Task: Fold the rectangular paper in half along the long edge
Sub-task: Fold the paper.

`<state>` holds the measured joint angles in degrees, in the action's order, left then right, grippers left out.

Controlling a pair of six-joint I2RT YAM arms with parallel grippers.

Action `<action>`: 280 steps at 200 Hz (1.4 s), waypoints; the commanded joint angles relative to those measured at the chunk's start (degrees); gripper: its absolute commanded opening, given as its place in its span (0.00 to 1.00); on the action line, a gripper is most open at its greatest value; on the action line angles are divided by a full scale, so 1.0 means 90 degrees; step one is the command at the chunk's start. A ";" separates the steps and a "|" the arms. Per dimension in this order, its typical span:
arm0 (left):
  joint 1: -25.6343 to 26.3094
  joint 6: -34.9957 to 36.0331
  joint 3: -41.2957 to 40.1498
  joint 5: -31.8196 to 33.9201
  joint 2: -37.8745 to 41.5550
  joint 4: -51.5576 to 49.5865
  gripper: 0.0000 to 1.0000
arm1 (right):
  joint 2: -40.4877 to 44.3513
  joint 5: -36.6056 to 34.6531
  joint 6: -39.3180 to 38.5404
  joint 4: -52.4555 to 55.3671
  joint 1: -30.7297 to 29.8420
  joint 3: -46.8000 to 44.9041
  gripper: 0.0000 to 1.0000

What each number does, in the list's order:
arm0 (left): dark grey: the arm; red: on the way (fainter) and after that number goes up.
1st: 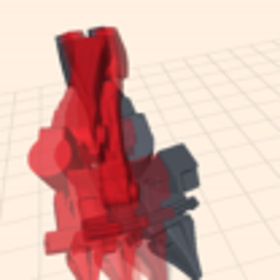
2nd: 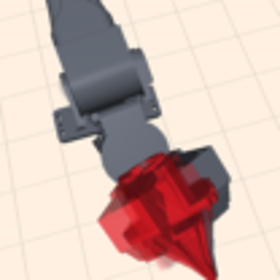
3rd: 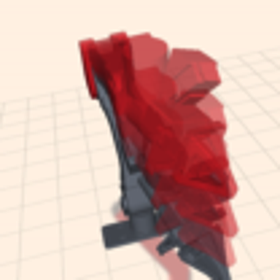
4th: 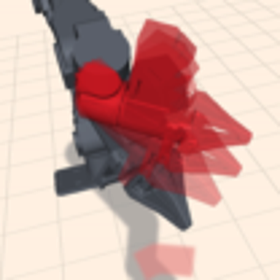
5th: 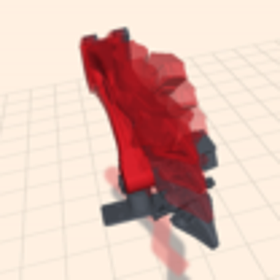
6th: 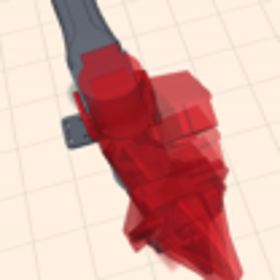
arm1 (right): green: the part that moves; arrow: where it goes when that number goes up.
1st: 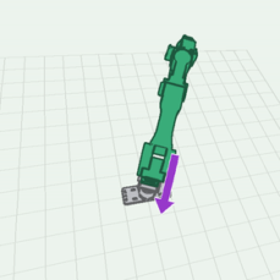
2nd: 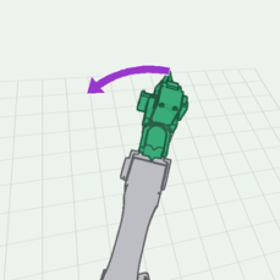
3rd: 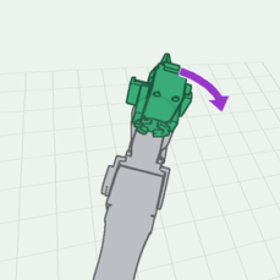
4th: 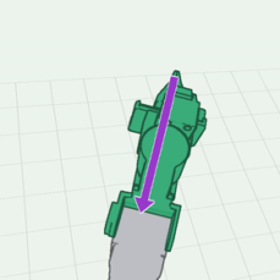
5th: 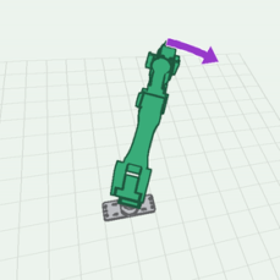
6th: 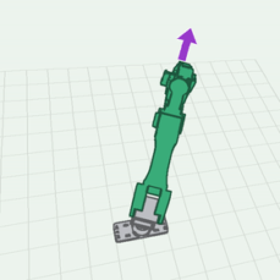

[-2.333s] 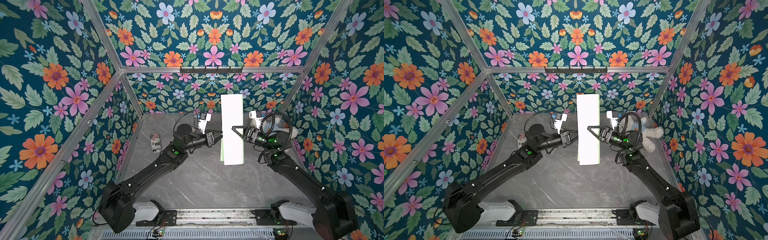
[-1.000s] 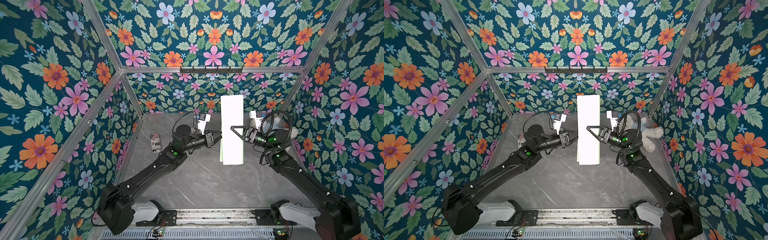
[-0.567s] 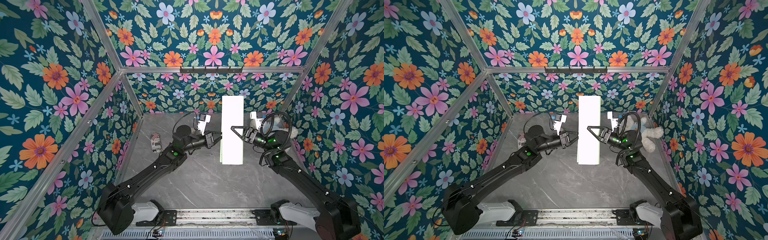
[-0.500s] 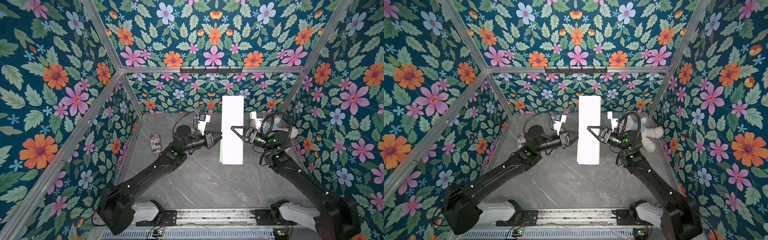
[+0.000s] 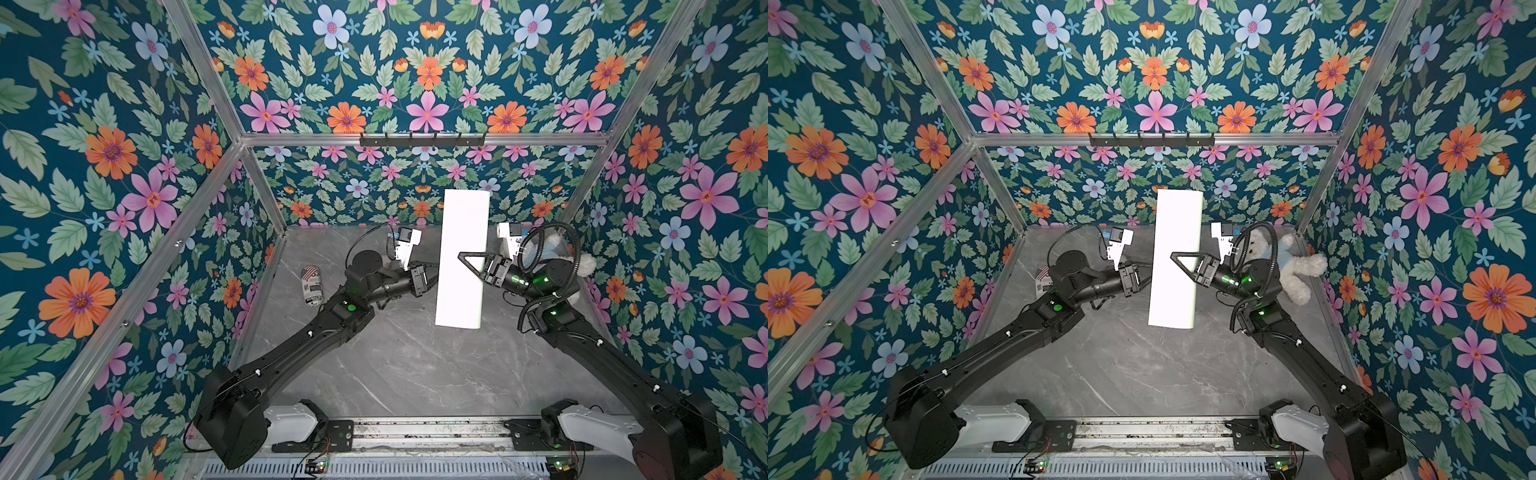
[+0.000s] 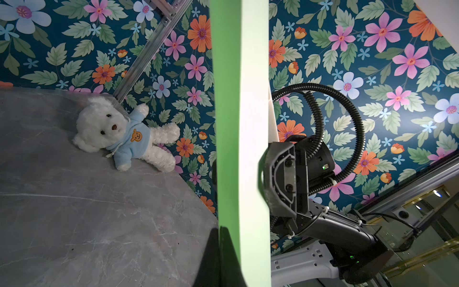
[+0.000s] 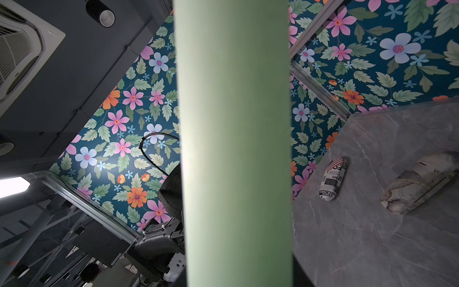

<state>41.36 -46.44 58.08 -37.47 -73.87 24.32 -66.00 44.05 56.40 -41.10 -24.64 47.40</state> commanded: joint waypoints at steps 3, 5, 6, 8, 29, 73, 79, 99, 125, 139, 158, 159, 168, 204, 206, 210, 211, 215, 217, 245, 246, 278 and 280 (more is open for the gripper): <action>0.0004 0.0007 0.0028 -0.0075 0.0004 0.0257 0.00 | 0.0022 -0.0099 -0.0117 -0.0006 -0.0016 0.0032 0.34; 0.0004 0.0011 0.0023 -0.0075 0.0004 0.0257 0.00 | 0.0024 -0.0105 -0.0115 0.0001 -0.0016 0.0028 0.34; 0.0004 0.0012 0.0022 -0.0075 0.0004 0.0252 0.00 | 0.0031 -0.0107 -0.0120 0.0004 -0.0011 0.0027 0.34; 0.0004 0.0010 0.0021 -0.0077 0.0004 0.0256 0.00 | 0.0036 -0.0109 -0.0121 0.0006 -0.0014 0.0027 0.34; 0.0004 0.0027 0.0004 -0.0075 0.0033 0.0230 0.00 | 0.0085 -0.0165 -0.0186 0.0089 0.0002 0.0020 0.33; 0.0004 0.0072 -0.0028 -0.0046 0.0101 0.0161 0.00 | 0.0167 -0.0121 -0.0212 0.0173 0.0097 0.0022 0.32; 0.0004 0.0072 -0.0020 -0.0046 0.0110 0.0150 0.00 | 0.0179 -0.0084 -0.0221 0.0177 0.0111 0.0019 0.32; 0.0004 0.0082 -0.0009 -0.0047 0.0102 0.0133 0.00 | 0.0187 -0.0051 -0.0241 0.0238 0.0131 0.0046 0.31; 0.0004 0.0082 0.0001 -0.0051 0.0087 0.0149 0.00 | 0.0170 -0.0033 -0.0242 0.0252 0.0129 0.0058 0.31; 0.0004 0.0085 -0.0008 -0.0050 0.0082 0.0155 0.00 | 0.0153 -0.0013 -0.0246 0.0254 0.0125 0.0064 0.31; 0.0004 0.0073 -0.0009 -0.0060 0.0065 0.0160 0.00 | 0.0107 0.0072 -0.0256 0.0284 0.0125 0.0084 0.32; 0.0004 0.0072 -0.0009 -0.0062 0.0064 0.0160 0.00 | 0.0107 0.0079 -0.0254 0.0287 0.0123 0.0085 0.32; 0.0004 0.0076 -0.0009 -0.0062 0.0063 0.0169 0.00 | 0.0098 0.0093 -0.0274 0.0320 0.0130 0.0098 0.32; 0.0004 0.0073 -0.0001 -0.0056 0.0063 0.0178 0.00 | 0.0128 0.0138 -0.0354 0.0443 0.0127 0.0124 0.32; 0.0004 0.0077 -0.0007 -0.0060 0.0063 0.0179 0.00 | 0.0134 0.0140 -0.0357 0.0445 0.0128 0.0124 0.32; 0.0004 0.0079 -0.0008 -0.0063 0.0063 0.0179 0.00 | 0.0131 0.0139 -0.0366 0.0468 0.0126 0.0132 0.32; -0.0001 0.0075 -0.0008 -0.0064 0.0063 0.0179 0.00 | 0.0133 0.0142 -0.0367 0.0472 0.0128 0.0133 0.32; 0.0003 0.0072 -0.0009 -0.0060 0.0063 0.0179 0.00 | 0.0139 0.0144 -0.0368 0.0484 0.0128 0.0146 0.32; 0.0004 0.0072 -0.0009 -0.0064 0.0068 0.0179 0.00 | 0.0136 0.0144 -0.0368 0.0485 0.0130 0.0144 0.32; 0.0004 0.0077 -0.0018 -0.0060 0.0074 0.0179 0.00 | 0.0172 0.0165 -0.0432 0.0570 0.0128 0.0198 0.31; 0.0004 0.0074 -0.0018 -0.0058 0.0078 0.0179 0.00 | 0.0173 0.0164 -0.0434 0.0571 0.0124 0.0195 0.31; 0.0004 0.0067 -0.0028 -0.0055 0.0084 0.0180 0.00 | 0.0186 0.0127 -0.0430 0.0558 0.0125 0.0200 0.30; 0.0004 0.0063 -0.0028 -0.0050 0.0083 0.0179 0.00 | 0.0185 0.0120 -0.0428 0.0554 0.0127 0.0197 0.30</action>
<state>41.36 -46.39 57.78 -37.63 -73.21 24.18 -64.62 44.97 52.95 -35.38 -23.46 48.82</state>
